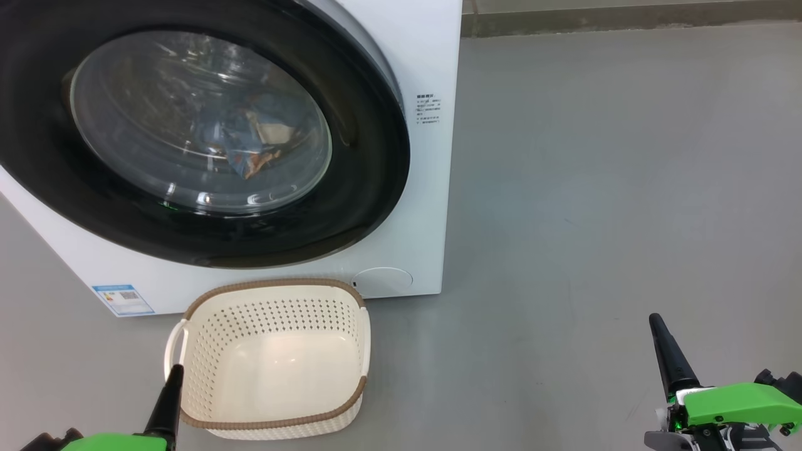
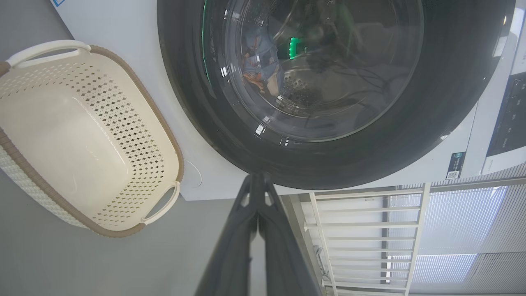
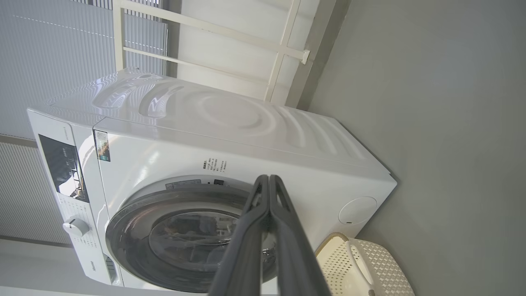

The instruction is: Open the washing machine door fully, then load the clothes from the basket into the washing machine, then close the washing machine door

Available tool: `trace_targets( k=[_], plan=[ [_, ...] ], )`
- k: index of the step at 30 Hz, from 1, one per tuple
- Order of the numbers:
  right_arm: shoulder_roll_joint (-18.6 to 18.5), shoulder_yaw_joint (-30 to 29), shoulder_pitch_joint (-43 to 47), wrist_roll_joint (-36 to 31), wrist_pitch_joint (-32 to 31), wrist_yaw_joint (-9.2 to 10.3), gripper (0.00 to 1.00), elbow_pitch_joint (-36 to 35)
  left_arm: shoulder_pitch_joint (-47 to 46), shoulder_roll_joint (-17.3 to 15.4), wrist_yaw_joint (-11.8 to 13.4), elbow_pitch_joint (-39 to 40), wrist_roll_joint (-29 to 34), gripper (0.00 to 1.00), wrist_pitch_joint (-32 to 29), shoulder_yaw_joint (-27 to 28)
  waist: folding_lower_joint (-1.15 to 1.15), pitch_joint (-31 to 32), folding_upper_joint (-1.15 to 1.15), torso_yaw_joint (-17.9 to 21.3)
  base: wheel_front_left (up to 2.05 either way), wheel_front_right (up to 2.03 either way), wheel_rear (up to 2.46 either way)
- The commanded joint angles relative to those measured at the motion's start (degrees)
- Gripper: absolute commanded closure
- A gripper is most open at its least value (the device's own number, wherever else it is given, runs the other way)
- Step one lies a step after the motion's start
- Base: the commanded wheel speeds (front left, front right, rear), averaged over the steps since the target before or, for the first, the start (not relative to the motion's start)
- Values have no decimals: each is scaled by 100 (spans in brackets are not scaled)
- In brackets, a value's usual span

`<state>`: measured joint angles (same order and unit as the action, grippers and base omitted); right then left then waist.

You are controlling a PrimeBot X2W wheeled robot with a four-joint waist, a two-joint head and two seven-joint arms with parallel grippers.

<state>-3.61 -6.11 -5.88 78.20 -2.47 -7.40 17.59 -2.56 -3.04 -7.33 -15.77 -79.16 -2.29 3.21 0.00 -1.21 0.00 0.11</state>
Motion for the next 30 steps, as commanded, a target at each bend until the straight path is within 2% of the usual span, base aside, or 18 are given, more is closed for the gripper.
trace_targets(
  k=[1,22,30],
  plan=[
    [0,73,-48,203,-63,-8,100,-196,-253,-77,-14,156,-190,100,-61,200,0,10,0,-1,0,0,0],
    [72,-43,-31,1379,-401,-9,100,-355,-360,-1,-15,172,-1301,100,-401,312,0,102,0,-10,0,0,0],
    [73,-44,-31,1395,-404,-9,100,-357,-362,2,-15,172,-1312,100,-408,316,0,103,0,-11,0,0,0]
  ],
)
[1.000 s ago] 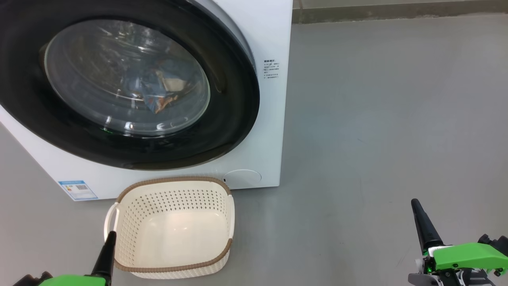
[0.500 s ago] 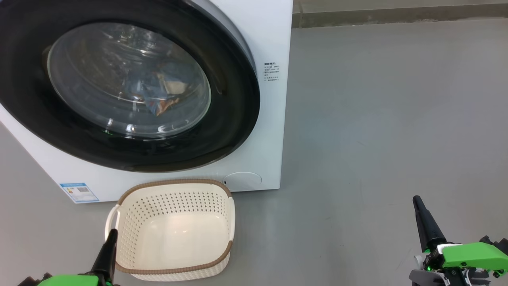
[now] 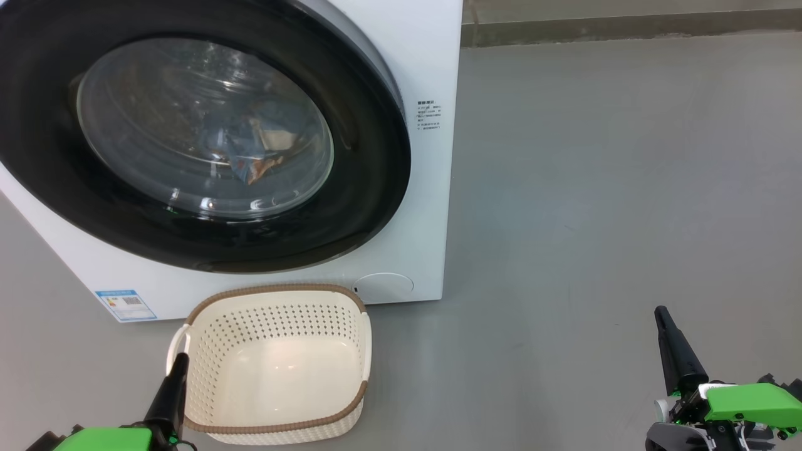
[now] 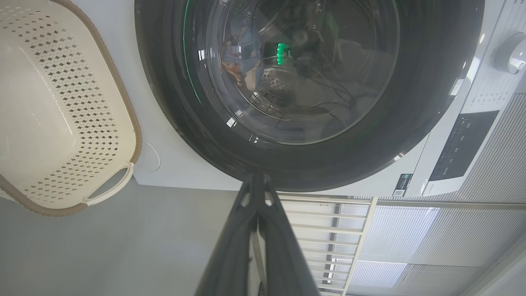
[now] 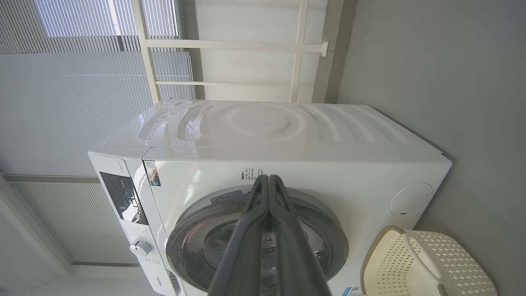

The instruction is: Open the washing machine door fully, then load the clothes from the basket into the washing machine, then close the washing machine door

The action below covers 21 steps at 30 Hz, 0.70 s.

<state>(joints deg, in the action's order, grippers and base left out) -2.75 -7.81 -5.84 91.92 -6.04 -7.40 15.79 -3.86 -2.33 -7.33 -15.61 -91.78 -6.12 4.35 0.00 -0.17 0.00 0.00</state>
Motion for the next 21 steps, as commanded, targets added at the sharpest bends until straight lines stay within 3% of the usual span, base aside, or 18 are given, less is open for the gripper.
trace_targets(
  k=[1,21],
  plan=[
    [-13,126,-34,22,-47,-9,100,-177,-232,-68,-15,156,-51,100,-25,203,0,0,0,0,0,0,0],
    [-13,127,-34,23,-47,-9,100,-177,-232,-65,-15,156,-46,100,-29,209,0,0,0,0,0,0,0]
  ],
)
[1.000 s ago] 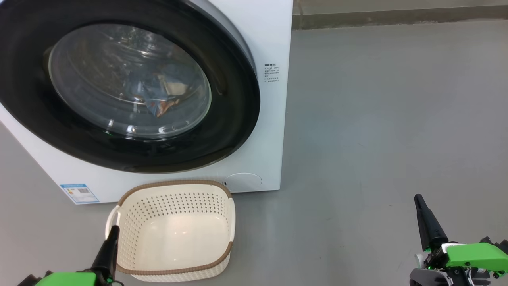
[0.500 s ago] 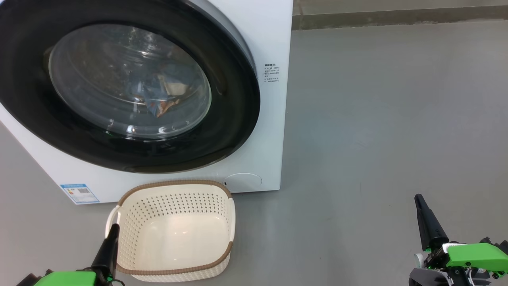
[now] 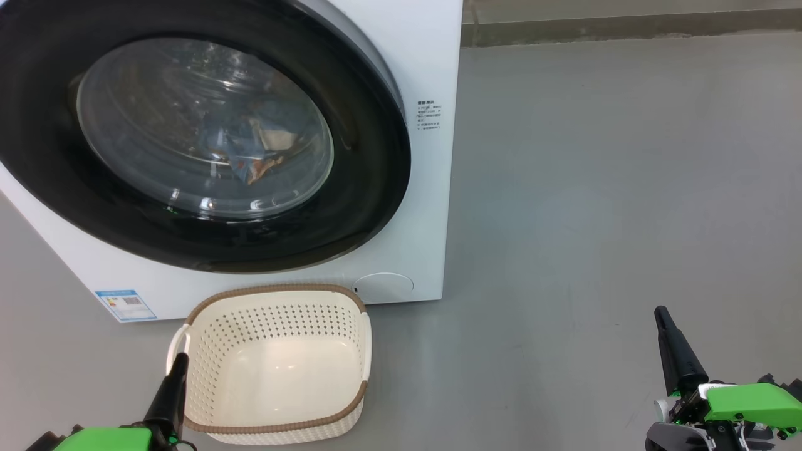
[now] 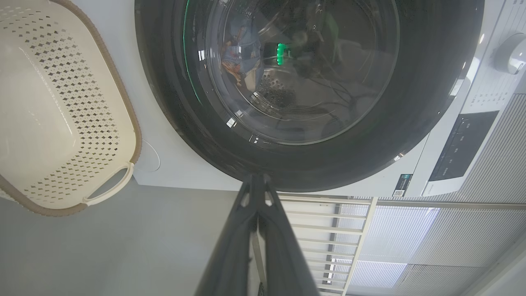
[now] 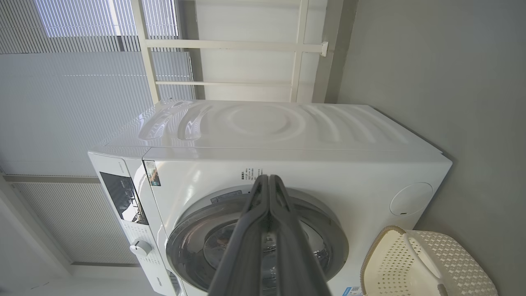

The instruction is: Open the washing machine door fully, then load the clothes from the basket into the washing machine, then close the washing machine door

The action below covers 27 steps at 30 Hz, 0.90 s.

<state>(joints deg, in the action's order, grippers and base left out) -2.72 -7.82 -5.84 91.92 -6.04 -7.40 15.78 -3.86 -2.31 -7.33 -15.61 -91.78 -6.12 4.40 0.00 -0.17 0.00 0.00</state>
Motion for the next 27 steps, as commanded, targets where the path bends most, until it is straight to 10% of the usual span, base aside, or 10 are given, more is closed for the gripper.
trace_targets(
  k=[1,27],
  plan=[
    [-16,128,-35,23,-47,-9,100,-176,-232,-67,-15,156,-46,100,-30,204,0,0,0,0,0,0,0],
    [-16,129,-35,24,-46,-9,100,-176,-233,-63,-15,156,-41,100,-34,209,0,0,0,0,0,0,0]
  ],
)
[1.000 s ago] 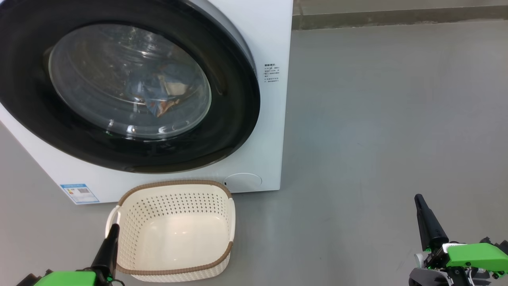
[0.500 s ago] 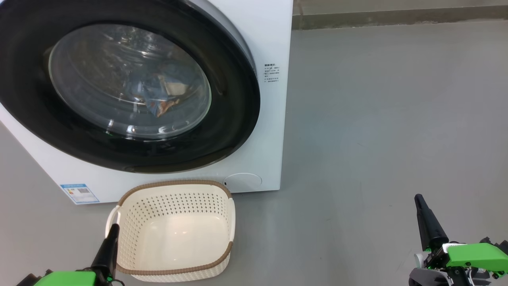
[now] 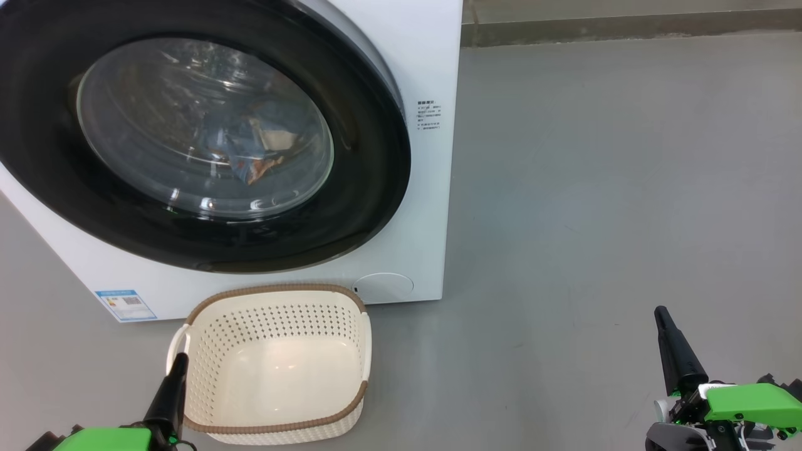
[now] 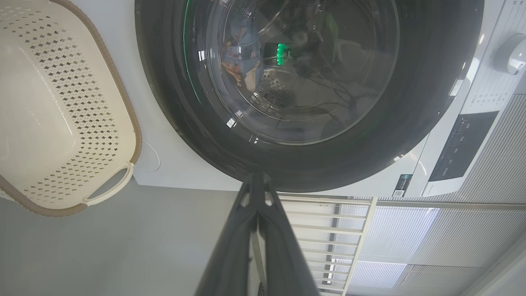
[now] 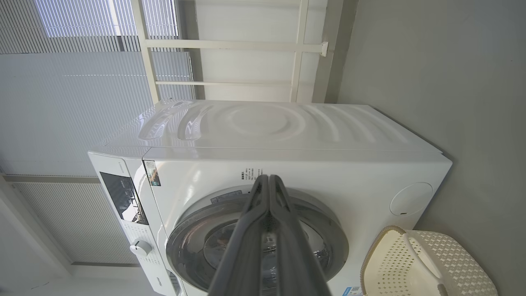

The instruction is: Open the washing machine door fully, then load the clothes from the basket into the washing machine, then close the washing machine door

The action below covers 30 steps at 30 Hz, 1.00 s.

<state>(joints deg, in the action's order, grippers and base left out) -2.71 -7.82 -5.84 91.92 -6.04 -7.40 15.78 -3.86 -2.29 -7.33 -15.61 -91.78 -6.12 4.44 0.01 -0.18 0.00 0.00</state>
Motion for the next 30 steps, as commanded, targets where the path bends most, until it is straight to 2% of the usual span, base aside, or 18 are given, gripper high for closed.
trace_targets(
  k=[1,30],
  plan=[
    [-17,129,-35,24,-46,-9,100,-176,-233,-65,-15,156,-41,100,-34,205,0,0,0,0,0,0,0],
    [-17,129,-35,25,-45,-9,100,-176,-233,-63,-15,156,-38,100,-37,208,0,0,0,0,0,0,0]
  ],
)
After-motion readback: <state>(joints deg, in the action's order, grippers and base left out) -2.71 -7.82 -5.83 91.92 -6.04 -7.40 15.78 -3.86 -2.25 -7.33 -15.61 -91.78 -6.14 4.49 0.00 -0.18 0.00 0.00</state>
